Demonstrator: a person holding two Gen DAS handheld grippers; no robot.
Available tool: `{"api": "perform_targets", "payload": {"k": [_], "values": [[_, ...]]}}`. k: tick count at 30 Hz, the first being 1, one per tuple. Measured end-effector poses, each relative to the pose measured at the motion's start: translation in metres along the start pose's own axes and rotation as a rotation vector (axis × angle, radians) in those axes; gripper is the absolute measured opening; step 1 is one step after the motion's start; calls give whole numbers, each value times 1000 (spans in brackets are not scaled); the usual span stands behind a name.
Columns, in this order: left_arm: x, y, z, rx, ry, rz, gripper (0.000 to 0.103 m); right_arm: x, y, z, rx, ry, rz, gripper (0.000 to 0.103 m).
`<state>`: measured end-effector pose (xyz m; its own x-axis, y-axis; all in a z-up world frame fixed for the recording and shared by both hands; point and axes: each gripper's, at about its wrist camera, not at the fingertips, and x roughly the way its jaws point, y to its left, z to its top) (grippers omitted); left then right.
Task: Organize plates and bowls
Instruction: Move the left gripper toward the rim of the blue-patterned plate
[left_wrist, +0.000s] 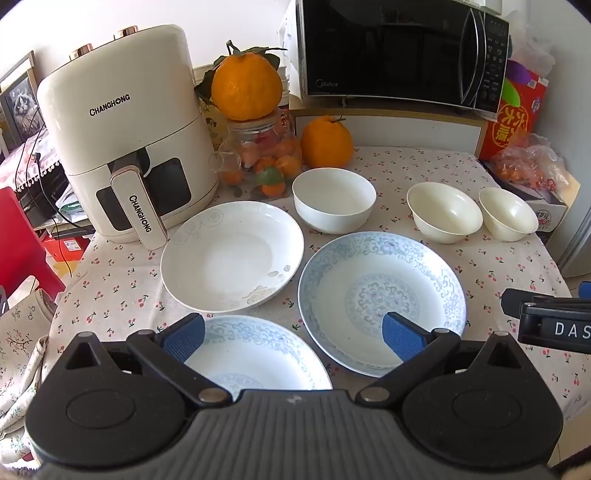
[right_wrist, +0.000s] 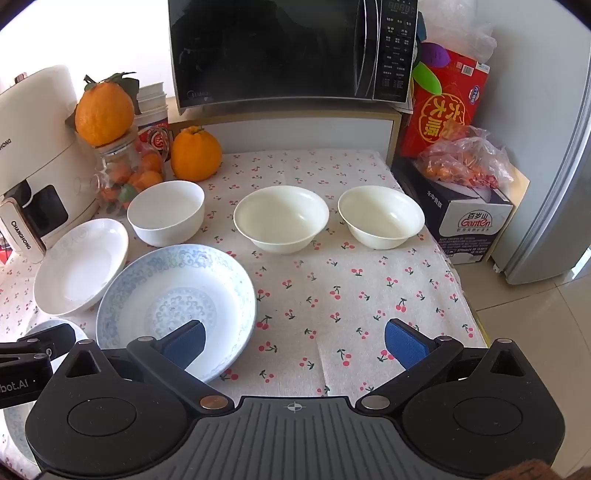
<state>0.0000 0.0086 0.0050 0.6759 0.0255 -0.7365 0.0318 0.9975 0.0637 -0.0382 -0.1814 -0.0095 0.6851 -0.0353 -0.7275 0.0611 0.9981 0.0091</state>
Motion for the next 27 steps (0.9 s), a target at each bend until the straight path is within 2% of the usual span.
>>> {"api": "perform_targets", "payload": {"k": [18,23,27], "values": [[3,3,0,-1,7,-5,103,3,3,1,-11,3,26,103],[4,9,-1,12,6,-27,103,3,7,1,-19,25,91,103],[7,15,-4,60,12,-91,103,6,10,-1,-16,32,99,103]]}}
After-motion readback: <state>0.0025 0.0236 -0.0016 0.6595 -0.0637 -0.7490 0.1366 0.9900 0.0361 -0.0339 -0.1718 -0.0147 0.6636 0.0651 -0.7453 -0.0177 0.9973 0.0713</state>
